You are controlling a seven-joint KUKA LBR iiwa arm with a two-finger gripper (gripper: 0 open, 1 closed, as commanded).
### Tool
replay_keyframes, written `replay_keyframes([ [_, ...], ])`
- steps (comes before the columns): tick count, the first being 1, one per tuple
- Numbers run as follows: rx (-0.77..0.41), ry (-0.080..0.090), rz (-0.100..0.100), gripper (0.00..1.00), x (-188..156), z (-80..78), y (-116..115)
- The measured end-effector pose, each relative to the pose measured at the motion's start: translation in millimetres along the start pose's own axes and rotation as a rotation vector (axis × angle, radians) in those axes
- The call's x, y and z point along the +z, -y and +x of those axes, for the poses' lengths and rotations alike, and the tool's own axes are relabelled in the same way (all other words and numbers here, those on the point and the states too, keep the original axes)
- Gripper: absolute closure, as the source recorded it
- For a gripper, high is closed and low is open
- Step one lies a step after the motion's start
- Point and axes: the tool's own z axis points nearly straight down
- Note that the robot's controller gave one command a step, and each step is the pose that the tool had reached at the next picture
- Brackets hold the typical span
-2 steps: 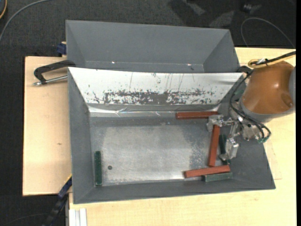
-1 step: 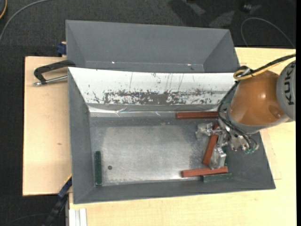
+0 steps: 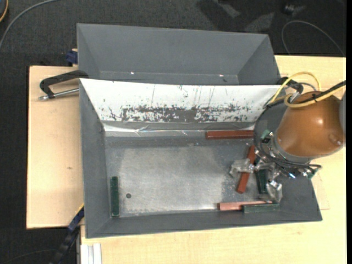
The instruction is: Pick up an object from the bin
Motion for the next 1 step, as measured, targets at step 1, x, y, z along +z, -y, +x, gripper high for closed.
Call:
replay_keyframes([
  [1,0.001,-0.003,-0.003,1.0,1.0,1.2,-0.8],
])
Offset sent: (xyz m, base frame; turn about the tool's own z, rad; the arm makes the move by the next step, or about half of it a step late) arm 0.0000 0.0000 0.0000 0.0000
